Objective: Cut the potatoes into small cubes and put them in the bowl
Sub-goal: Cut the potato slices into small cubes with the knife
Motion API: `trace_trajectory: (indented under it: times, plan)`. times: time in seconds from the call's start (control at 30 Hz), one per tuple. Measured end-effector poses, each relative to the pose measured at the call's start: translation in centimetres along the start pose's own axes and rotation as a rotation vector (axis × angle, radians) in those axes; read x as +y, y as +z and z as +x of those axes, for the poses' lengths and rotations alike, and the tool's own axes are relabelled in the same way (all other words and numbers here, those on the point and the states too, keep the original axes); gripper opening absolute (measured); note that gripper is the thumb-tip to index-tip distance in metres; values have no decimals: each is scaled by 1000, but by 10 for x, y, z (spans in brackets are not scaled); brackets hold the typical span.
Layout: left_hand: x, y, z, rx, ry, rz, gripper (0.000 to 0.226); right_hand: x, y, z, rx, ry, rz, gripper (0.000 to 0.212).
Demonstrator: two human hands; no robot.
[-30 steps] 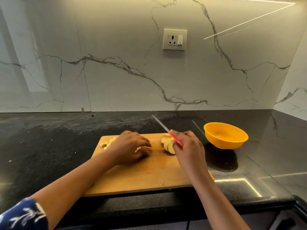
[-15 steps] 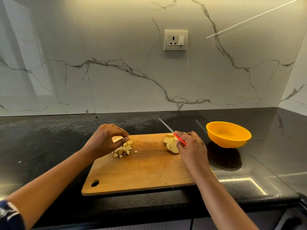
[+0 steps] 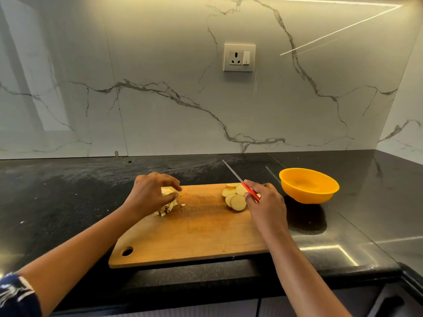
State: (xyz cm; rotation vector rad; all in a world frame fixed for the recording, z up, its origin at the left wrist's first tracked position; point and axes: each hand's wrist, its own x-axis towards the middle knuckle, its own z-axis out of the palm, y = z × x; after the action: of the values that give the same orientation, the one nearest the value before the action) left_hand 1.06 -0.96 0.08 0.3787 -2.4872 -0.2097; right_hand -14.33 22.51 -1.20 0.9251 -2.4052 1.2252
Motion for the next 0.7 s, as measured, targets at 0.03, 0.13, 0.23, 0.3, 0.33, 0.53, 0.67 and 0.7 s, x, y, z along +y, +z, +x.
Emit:
trace_trajectory:
  times: [0.03,0.13,0.23,0.3,0.33,0.53,0.67,0.7]
  plan:
    - [3,-2,4,2,-30,-69,15,1,-1,1,18,17,31,41]
    - [17,-2,18,-50,-57,-114,15,3,-2,3,62,65,142,41]
    - [35,7,42,-170,-102,-141,18,5,0,6,78,83,186,39]
    - [50,19,61,-289,-95,-171,19,7,1,7,75,86,183,39]
    - [57,24,71,-343,-76,-200,21,7,1,7,71,86,177,39]
    - [84,56,122,-728,-107,-335,58,11,2,10,75,106,208,39]
    - [80,62,146,-983,-142,-326,59,15,4,14,97,132,262,39]
    - [80,63,150,-992,-139,-314,57,17,5,15,102,137,272,39]
